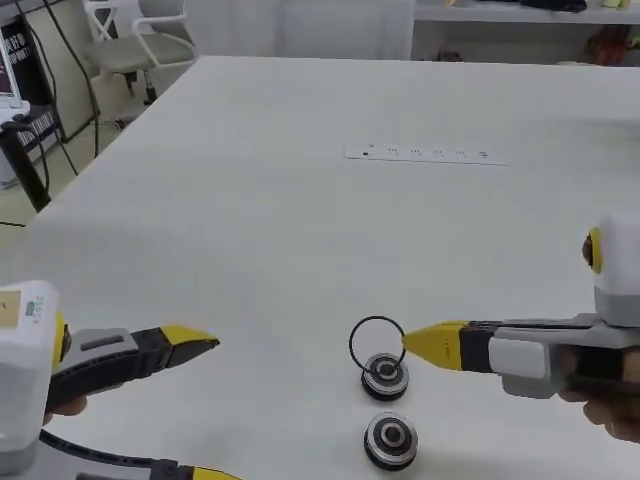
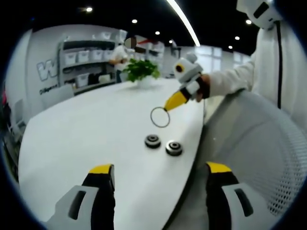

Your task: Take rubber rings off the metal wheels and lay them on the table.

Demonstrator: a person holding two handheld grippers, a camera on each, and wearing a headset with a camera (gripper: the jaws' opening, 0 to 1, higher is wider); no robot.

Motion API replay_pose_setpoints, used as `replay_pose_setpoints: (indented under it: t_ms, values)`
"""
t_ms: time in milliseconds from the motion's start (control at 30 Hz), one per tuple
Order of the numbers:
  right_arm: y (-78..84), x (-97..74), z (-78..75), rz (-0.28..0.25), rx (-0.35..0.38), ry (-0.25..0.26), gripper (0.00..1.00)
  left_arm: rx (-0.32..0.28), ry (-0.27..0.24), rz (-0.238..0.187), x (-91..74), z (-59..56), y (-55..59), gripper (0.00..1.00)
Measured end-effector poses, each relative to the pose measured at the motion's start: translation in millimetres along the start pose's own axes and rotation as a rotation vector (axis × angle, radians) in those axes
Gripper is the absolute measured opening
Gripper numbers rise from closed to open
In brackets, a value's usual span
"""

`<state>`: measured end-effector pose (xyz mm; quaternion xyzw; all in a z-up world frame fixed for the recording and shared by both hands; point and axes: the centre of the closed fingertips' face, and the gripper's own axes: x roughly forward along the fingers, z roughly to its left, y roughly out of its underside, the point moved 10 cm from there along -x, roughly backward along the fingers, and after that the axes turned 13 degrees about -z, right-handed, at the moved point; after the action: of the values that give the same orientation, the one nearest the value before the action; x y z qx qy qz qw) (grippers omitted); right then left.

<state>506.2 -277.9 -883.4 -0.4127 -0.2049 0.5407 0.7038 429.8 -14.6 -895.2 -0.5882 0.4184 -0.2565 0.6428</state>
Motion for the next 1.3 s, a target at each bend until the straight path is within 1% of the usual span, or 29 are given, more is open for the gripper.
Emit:
replay_pose_setpoints:
  t_ms: [133,233,433,500,600,733,767,833,900,1000,1067,1100,1133,1167,1300]
  values:
    - [1.8,6.2,4.8,0.006,-0.001,-0.01,0.0,-0.015,0.013,-0.015,1.1,-0.9,-0.5,0.81]
    - [2.9,12.2,11.2,0.007,0.012,-0.032,0.0,-0.014,0.014,-0.026,1.4,-0.7,-1.4,0.83]
    - [8.6,28.2,21.8,0.02,0.007,-0.056,0.0,-0.016,0.026,-0.019,2.0,-0.4,0.6,0.86]
    - [13.1,32.5,22.8,0.042,0.005,-0.056,0.0,-0.008,0.029,-0.015,2.4,-0.6,0.7,0.87]
    - [20.2,36.0,21.6,0.08,-0.007,-0.047,0.0,-0.005,0.034,-0.01,2.9,-1.2,0.9,0.88]
    - [26.0,39.0,18.1,0.098,0.0,-0.039,0.0,-0.001,0.041,-0.003,3.9,-1.9,1.4,0.88]
    - [28.7,40.2,17.5,0.116,-0.003,-0.041,0.0,0.0,0.042,-0.002,4.1,-2.0,1.5,0.88]
    - [32.2,42.1,15.7,0.137,-0.029,-0.028,0.0,-0.001,0.045,-0.001,4.4,-2.3,1.6,0.88]
    - [35.5,45.3,13.6,0.156,-0.051,-0.031,0.0,-0.002,0.044,0.002,4.5,-2.4,1.9,0.87]
    - [41.1,50.5,12.1,0.184,-0.062,-0.038,0.0,0.001,0.045,0.003,4.8,-2.8,1.6,0.88]
    - [45.9,53.9,9.3,0.222,-0.117,-0.038,0.0,0.002,0.044,0.004,4.8,-2.9,1.4,0.88]
    - [49.2,55.5,8.9,0.246,-0.144,-0.048,0.0,0.001,0.045,0.005,4.8,-3.0,1.5,0.88]
    - [51.1,56.4,8.4,0.258,-0.154,-0.049,0.0,0.0,0.046,0.007,4.9,-3.2,1.7,0.88]
    - [53.1,57.8,7.1,0.267,-0.166,-0.04,0.0,-0.001,0.048,0.009,5.0,-3.3,1.8,0.88]
    - [54.5,59.6,2.3,0.272,-0.176,-0.029,0.0,-0.001,0.048,0.01,5.0,-3.4,1.6,0.88]
